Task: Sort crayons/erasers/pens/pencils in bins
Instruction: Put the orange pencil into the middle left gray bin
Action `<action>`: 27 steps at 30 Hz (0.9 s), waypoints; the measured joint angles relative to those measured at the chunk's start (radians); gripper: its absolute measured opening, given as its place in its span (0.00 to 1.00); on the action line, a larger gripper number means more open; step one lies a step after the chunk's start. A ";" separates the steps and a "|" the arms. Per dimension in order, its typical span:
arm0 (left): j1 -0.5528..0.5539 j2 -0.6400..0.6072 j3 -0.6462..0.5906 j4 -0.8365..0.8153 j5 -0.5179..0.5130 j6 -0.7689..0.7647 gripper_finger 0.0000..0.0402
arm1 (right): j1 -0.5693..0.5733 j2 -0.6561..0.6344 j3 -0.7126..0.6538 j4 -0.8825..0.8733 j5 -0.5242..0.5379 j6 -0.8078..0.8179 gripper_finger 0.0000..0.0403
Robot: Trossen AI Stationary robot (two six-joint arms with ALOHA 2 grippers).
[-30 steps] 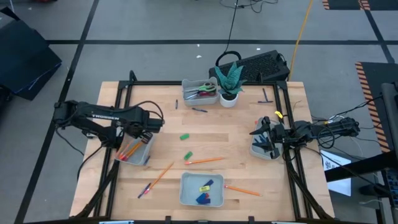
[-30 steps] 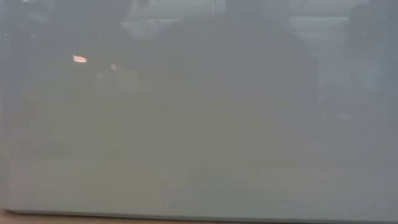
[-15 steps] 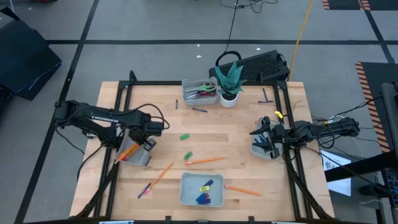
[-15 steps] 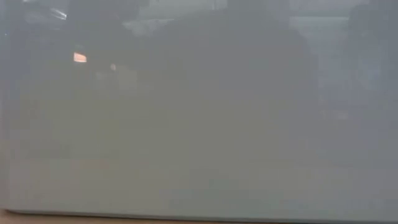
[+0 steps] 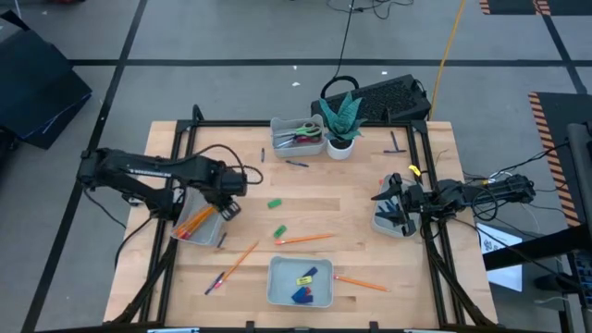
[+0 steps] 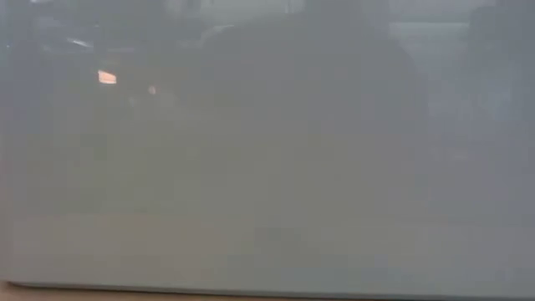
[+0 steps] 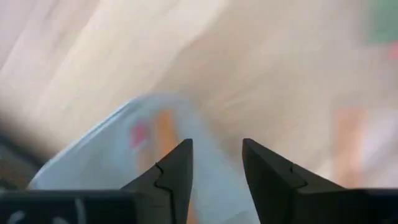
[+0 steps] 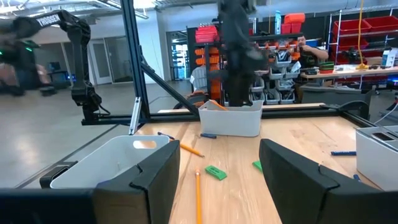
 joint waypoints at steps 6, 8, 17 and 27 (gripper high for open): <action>-0.218 0.000 0.076 0.432 0.002 0.182 0.35 | 0.000 0.000 0.000 0.000 0.000 0.000 0.53; -0.277 0.002 0.055 0.590 -0.001 0.246 0.36 | 0.000 0.000 0.000 0.000 0.000 0.000 0.53; -0.383 0.033 -0.061 0.710 -0.062 0.132 0.48 | 0.000 0.000 0.000 0.000 0.000 0.000 0.53; -0.591 0.037 -0.083 0.757 -0.108 -0.227 0.59 | 0.000 0.000 0.000 0.000 0.000 0.000 0.53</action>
